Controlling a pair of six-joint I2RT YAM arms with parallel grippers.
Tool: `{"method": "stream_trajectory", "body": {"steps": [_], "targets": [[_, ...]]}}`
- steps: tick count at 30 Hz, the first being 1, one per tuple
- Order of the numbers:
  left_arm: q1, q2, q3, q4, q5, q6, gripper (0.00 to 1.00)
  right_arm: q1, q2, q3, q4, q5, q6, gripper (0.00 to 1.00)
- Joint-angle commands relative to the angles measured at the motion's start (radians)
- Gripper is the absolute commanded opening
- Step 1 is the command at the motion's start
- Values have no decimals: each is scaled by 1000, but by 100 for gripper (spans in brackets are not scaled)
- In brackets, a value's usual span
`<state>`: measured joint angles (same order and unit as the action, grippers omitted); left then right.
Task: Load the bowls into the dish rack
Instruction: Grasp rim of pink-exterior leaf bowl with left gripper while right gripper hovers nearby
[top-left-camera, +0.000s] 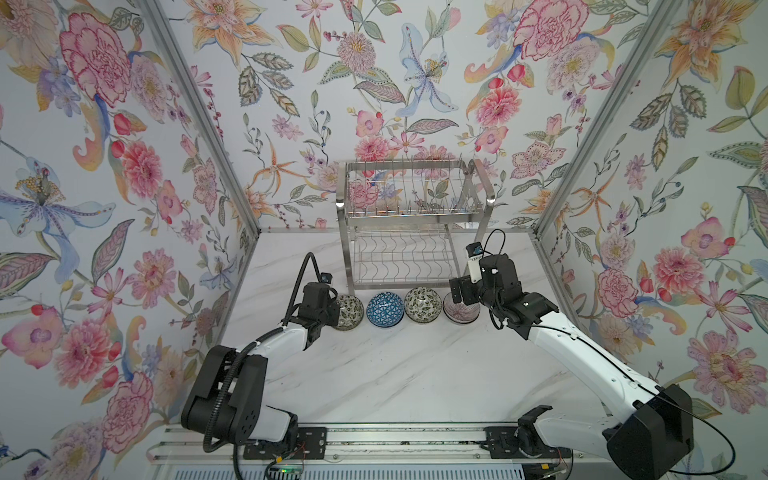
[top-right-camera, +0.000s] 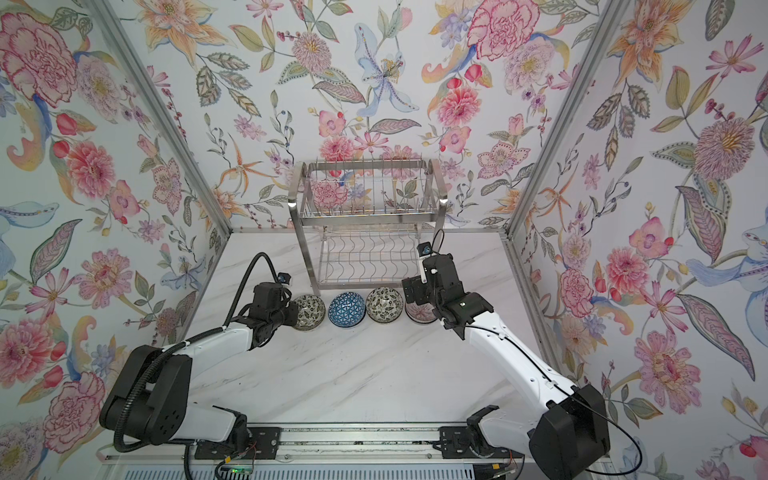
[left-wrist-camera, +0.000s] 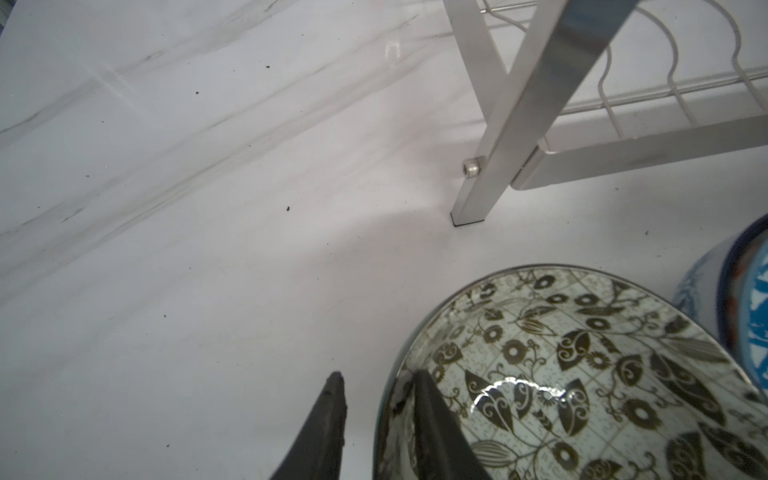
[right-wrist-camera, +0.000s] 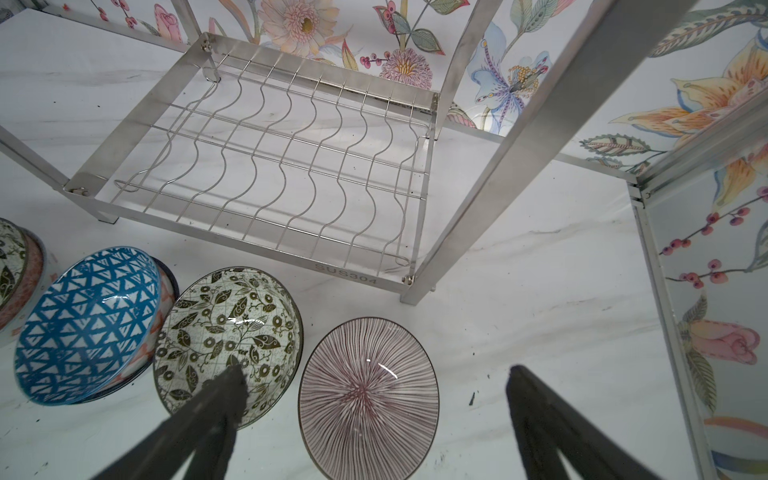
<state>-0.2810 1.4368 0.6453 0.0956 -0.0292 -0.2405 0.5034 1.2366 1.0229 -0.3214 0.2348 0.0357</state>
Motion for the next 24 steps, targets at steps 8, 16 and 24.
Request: {"method": "stream_trajectory", "body": {"steps": [8,16,24], "targets": [[1,-28,48,-69,-24,21,8,-9,-16,-2,-15,-14,21,99],[2,-70,68,-116,-36,29,2,-9,-23,-11,-16,-19,23,99],[1,-96,79,-137,-25,32,42,-9,-32,-21,-15,-22,26,99]]}}
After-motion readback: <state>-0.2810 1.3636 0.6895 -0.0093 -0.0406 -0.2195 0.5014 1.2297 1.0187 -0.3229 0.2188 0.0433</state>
